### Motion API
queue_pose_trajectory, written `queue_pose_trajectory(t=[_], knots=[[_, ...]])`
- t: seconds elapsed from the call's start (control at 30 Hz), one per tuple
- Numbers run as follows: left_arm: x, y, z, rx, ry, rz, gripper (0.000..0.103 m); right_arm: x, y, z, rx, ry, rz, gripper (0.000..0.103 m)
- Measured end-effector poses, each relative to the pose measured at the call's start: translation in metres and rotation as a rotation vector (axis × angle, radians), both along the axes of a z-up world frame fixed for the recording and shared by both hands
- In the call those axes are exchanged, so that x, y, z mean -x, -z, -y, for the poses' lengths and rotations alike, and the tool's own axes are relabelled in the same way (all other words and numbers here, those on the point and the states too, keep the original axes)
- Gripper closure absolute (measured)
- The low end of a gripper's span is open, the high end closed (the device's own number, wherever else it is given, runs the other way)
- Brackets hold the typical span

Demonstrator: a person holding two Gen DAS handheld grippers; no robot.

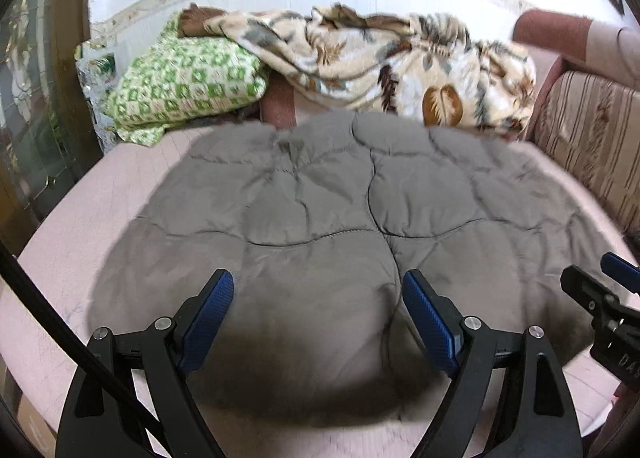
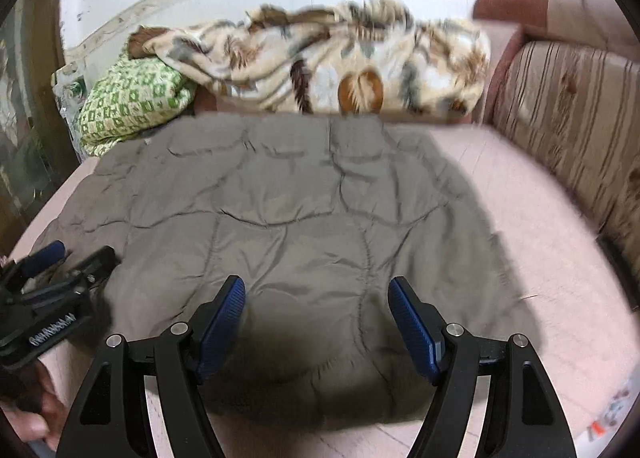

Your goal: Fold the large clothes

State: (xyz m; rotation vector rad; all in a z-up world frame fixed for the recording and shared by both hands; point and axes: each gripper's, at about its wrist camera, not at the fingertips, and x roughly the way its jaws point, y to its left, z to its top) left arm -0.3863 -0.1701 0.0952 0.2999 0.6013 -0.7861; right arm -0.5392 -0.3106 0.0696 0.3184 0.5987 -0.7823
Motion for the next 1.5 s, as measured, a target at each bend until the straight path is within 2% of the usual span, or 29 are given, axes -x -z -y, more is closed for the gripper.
queue_pose_trajectory(t=[0.1, 0.17, 0.23, 0.33, 0.5, 0.6, 0.67, 0.73, 0.93, 1.03, 1.5], knots=[[0.019, -0.02, -0.023, 0.046, 0.003, 0.035, 0.01, 0.018, -0.015, -0.028, 0.059, 0.014, 0.017, 0.019], [0.032, -0.031, -0.037, 0.048, 0.006, 0.066, 0.003, 0.034, -0.024, -0.051, 0.081, 0.018, 0.055, 0.015], [0.041, -0.038, -0.048, 0.044, 0.007, 0.071, 0.003, 0.047, -0.03, -0.07, 0.099, 0.014, 0.084, 0.014], [0.052, -0.041, -0.063, 0.023, -0.003, 0.054, 0.003, 0.061, -0.036, -0.097, 0.145, 0.005, 0.102, 0.01], [0.062, -0.029, -0.088, -0.004, 0.024, -0.011, 0.003, 0.078, -0.036, -0.126, 0.248, 0.004, 0.121, 0.002], [0.07, -0.026, -0.091, -0.07, 0.002, 0.07, 0.003, 0.082, -0.031, -0.132, 0.23, 0.005, 0.133, 0.001], [0.075, -0.028, -0.095, -0.074, -0.014, 0.112, 0.003, 0.082, -0.027, -0.138, 0.216, -0.004, 0.136, 0.001], [0.077, -0.029, -0.097, -0.067, 0.001, 0.105, 0.003, 0.078, -0.025, -0.144, 0.235, -0.019, 0.119, 0.001], [0.077, -0.017, -0.091, -0.125, 0.013, 0.093, 0.003, 0.068, -0.019, -0.157, 0.27, -0.072, 0.086, 0.001], [0.072, -0.012, -0.09, -0.136, 0.013, 0.068, 0.003, 0.066, -0.016, -0.156, 0.266, -0.077, 0.073, 0.001], [0.066, -0.005, -0.089, -0.162, -0.017, 0.074, 0.003, 0.061, -0.009, -0.156, 0.26, -0.088, 0.048, 0.001]])
